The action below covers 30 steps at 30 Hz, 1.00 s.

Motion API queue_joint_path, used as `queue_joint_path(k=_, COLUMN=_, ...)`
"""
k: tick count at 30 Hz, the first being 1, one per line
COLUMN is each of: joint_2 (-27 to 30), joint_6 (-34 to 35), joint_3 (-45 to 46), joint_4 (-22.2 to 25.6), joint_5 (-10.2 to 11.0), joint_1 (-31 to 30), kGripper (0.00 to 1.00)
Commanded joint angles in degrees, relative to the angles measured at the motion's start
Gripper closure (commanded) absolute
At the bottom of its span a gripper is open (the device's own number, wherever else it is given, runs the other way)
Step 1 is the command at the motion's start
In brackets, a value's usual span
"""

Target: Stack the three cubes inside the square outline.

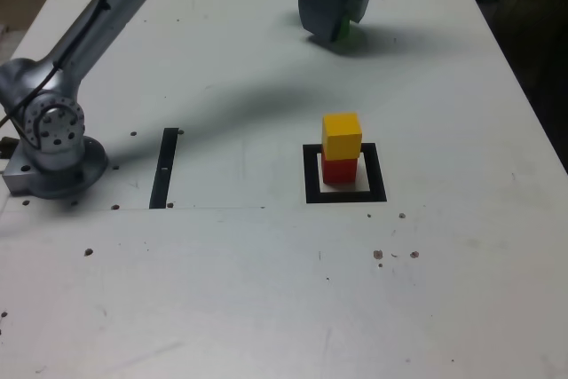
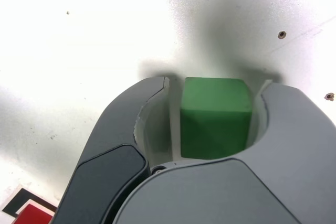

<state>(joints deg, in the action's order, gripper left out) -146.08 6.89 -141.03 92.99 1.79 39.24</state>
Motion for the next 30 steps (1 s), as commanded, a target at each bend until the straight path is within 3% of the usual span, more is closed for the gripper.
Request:
queue_joint_path(k=1, joint_2=0.78, joint_6=-0.52, joint_3=0.38, joint_4=0.82, joint_5=-0.01, joint_1=-0.12, kGripper=0.71)
queue_joint_path(k=30, joint_2=14.92, joint_6=-8.09, joint_3=13.87, joint_4=0.79, joint_5=-0.57, joint_1=-4.88, kGripper=0.71)
